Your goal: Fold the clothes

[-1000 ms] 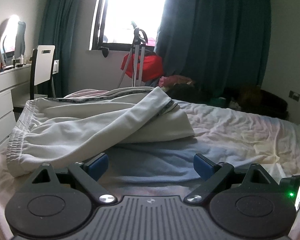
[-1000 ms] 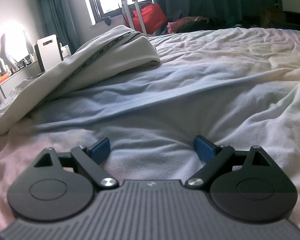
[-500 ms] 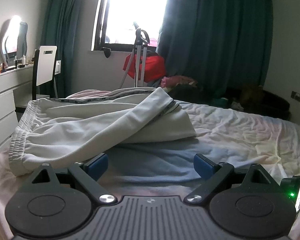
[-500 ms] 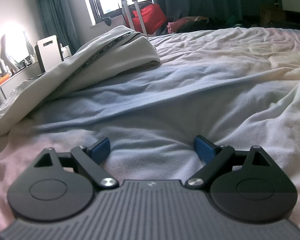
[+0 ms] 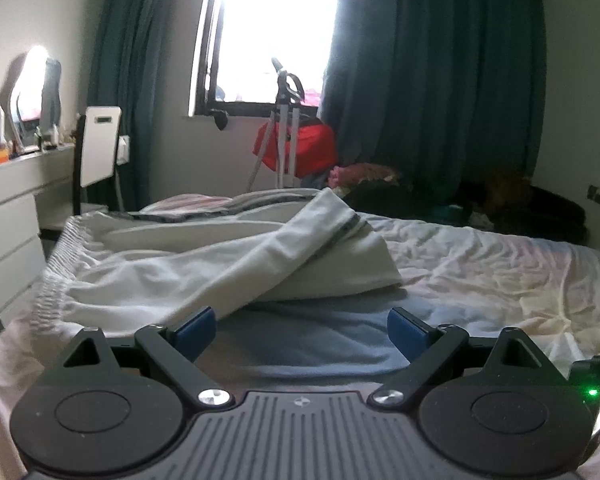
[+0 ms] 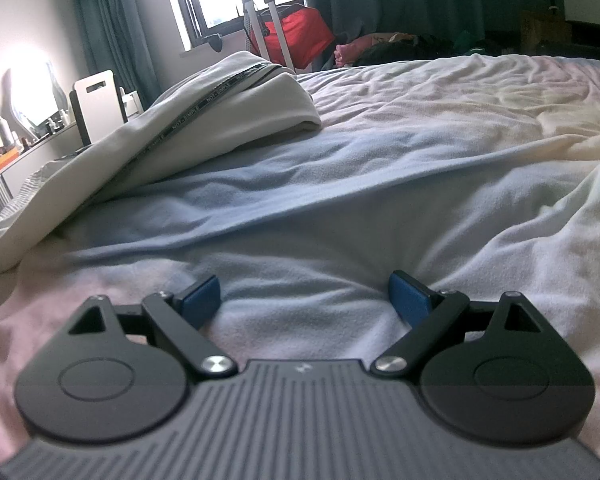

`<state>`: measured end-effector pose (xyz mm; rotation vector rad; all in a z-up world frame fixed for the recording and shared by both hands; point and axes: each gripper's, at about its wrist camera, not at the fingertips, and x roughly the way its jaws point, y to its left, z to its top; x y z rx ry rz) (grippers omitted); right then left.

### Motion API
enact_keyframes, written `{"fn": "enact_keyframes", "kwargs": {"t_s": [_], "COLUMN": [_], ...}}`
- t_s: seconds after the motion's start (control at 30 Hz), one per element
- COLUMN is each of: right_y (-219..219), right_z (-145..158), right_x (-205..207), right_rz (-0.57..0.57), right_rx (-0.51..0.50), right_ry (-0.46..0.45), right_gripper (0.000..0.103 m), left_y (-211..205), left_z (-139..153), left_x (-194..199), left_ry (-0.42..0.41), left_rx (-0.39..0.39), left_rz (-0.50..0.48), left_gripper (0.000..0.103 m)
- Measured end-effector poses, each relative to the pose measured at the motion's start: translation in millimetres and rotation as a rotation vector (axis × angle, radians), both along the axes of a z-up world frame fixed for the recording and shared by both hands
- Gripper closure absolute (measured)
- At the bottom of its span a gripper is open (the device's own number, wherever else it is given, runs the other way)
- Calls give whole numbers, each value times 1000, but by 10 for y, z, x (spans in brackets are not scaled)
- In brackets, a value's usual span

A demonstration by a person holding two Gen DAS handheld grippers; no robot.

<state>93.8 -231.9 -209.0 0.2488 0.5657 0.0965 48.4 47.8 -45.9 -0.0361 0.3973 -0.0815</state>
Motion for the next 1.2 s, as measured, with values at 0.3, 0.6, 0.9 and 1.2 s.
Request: {"fn": "enact_keyframes", "kwargs": {"t_s": [0.3,0.6,0.9,1.2], "right_y": [2,47,42,-302], "right_z": [-5,-7,72,1441], "right_x": [-4,24,48,-164], "right_rz": [1,7,19,-180], "right_rx": [-2,-28,-7,43], "right_ry": [-3,4,1,-383], "right_gripper": [11,8,0,0], "left_y": [134,177,206,65], "left_z": [-36,-97,-97,-1], "left_x": [122,171,194,872], "left_ry": [37,62,46,67], "left_rx": [-56,-49,-43,51], "left_rz": [23,34,42,-20], "left_gripper": [7,7,7,7]}}
